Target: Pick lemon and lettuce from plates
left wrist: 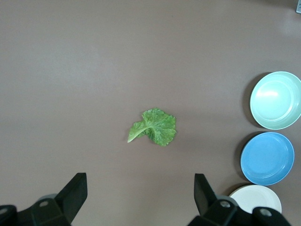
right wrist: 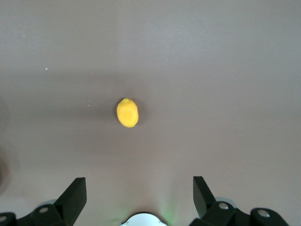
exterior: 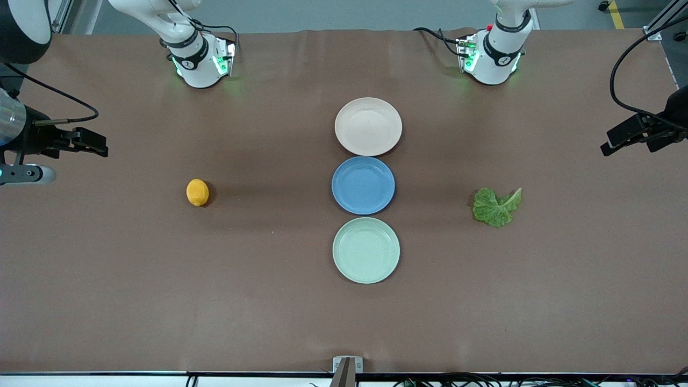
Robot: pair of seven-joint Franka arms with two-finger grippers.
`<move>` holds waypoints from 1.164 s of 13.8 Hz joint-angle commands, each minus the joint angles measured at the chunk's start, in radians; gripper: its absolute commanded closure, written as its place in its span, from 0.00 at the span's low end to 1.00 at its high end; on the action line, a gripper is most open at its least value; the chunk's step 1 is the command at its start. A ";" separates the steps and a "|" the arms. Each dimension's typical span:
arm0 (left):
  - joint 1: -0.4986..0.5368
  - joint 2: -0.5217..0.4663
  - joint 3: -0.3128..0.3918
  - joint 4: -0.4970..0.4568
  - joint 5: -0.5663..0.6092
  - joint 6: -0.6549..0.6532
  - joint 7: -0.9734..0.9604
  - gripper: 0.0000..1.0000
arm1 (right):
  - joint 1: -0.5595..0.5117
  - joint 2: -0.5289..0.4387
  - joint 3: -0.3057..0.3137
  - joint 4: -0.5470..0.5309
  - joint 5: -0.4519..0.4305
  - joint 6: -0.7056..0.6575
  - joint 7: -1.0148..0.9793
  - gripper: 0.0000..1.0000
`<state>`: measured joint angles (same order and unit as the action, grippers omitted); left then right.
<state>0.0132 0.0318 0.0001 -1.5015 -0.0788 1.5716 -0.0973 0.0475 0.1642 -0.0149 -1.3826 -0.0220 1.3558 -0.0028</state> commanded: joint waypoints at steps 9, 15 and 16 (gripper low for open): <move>0.001 0.002 -0.003 0.017 0.016 -0.018 0.008 0.00 | -0.057 -0.196 0.025 -0.252 0.037 0.095 -0.006 0.00; 0.001 0.002 -0.003 0.017 0.017 -0.018 0.008 0.00 | -0.074 -0.262 0.044 -0.289 0.037 0.105 -0.005 0.00; 0.001 0.002 -0.002 0.017 0.017 -0.018 0.007 0.00 | -0.072 -0.264 0.044 -0.289 0.042 0.111 -0.005 0.00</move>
<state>0.0133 0.0319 0.0001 -1.5014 -0.0788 1.5716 -0.0973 0.0008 -0.0665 0.0090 -1.6269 -0.0006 1.4389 -0.0052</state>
